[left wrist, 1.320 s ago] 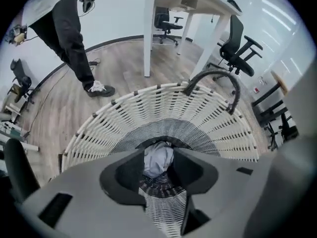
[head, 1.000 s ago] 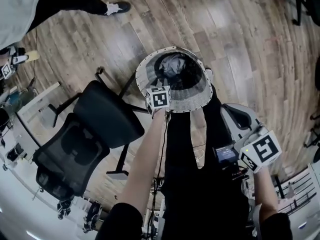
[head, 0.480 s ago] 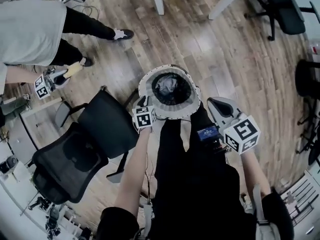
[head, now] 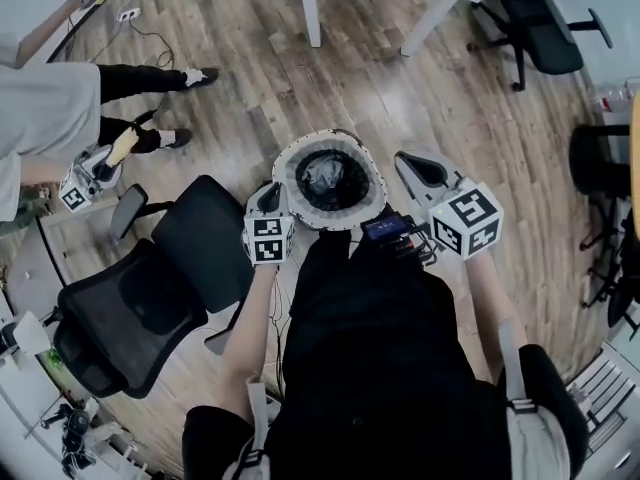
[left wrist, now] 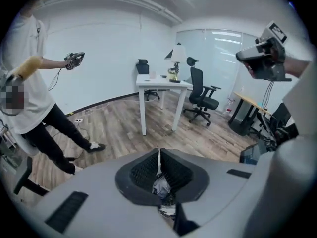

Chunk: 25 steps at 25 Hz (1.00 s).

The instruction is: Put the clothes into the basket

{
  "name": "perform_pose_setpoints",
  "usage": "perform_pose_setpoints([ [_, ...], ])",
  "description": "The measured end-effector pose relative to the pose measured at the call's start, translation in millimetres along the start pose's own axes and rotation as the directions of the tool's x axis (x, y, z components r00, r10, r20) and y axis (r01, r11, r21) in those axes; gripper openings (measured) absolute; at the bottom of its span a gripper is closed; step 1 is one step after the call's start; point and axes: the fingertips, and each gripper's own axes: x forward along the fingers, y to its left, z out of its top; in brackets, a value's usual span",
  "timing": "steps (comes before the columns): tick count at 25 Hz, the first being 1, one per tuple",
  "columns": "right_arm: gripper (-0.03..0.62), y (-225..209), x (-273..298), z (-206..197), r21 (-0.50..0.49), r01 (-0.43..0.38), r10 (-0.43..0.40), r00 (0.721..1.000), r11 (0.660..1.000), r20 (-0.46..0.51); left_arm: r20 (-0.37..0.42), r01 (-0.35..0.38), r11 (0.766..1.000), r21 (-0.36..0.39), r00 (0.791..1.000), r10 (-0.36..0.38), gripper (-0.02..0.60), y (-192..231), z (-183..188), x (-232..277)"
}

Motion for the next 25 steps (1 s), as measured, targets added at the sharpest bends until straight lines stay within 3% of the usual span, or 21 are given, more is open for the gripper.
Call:
perform_pose_setpoints([
  [4, 0.015, 23.1, -8.2, 20.1, -0.043, -0.016, 0.019, 0.998, 0.999, 0.063, 0.140, 0.056, 0.996, -0.064, 0.989, -0.046, 0.026, 1.7, 33.3, -52.9],
  [7, 0.015, 36.7, -13.4, 29.8, -0.047, -0.023, 0.028, 0.994, 0.999, 0.103, 0.267, 0.099, 0.989, -0.106, 0.961, -0.068, 0.026, 2.0, 60.0, -96.1],
  [11, 0.015, 54.6, -12.7, 39.1, -0.056, -0.051, 0.058, 0.990, 0.997, 0.132, 0.376, 0.140, 0.982, -0.127, 0.923, -0.083, 0.025, -1.9, 78.2, -142.1],
  [18, 0.015, 99.3, -0.6, 51.8, -0.151, -0.174, 0.193, 0.974, 0.973, 0.120, 0.476, 0.222, 0.962, -0.157, 0.871, -0.123, 0.023, -12.3, 88.9, -185.9],
  [25, 0.015, 124.6, 6.8, 51.1, -0.240, -0.249, 0.276, 0.957, 0.938, 0.085, 0.499, 0.235, 0.961, -0.144, 0.856, -0.134, 0.023, -21.8, 89.9, -200.4],
])
